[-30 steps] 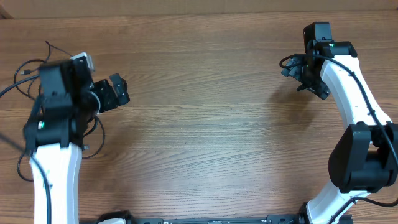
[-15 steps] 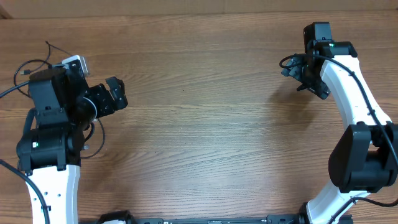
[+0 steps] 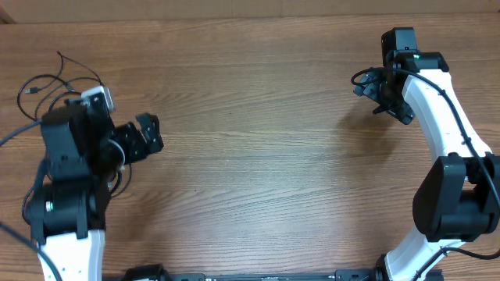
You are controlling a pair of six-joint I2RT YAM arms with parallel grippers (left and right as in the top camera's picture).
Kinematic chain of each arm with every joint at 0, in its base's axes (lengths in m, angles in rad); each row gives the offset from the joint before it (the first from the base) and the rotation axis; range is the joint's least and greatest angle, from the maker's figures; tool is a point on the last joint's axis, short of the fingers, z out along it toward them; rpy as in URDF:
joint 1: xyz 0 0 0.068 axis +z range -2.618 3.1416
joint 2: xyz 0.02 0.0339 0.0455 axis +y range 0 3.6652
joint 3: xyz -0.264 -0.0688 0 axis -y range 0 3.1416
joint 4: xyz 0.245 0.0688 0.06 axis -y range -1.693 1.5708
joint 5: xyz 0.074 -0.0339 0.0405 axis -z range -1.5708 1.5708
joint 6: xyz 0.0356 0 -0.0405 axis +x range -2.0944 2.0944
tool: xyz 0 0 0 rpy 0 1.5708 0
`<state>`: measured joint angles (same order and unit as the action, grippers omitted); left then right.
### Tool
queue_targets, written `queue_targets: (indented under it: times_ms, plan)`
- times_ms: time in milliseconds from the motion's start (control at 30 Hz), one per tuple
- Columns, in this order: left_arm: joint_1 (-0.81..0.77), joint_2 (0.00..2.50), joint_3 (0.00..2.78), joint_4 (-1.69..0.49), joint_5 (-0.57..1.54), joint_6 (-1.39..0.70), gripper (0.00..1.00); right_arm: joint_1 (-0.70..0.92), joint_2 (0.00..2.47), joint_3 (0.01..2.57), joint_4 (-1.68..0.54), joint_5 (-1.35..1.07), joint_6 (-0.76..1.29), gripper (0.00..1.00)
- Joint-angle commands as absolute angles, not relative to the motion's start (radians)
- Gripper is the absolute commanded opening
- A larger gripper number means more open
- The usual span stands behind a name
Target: Untangle cables
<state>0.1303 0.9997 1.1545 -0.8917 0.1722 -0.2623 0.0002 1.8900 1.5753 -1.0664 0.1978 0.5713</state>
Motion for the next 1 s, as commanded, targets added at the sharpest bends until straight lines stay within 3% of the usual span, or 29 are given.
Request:
queue_targets:
  times_ms: [0,333,533,967]
  plan:
    - [0.124,0.883,1.074,-0.89,0.173,-0.273,1.0,-0.001,1.875,1.57,-1.063,0.209,0.567,1.0]
    - [0.124,0.606,0.87,-0.937,0.173,-0.273,1.0,-0.001,1.875,1.57,-1.063,0.209,0.567,1.0]
    - [0.124,0.602,0.864,-1.071,0.173,-0.273,1.0,-0.001,1.875,1.57,-1.063,0.209,0.567,1.0]
    - [0.124,0.599,0.784,-1.089,0.173,-0.273,1.0,-0.001,1.875,1.57,-1.063,0.209,0.568,1.0]
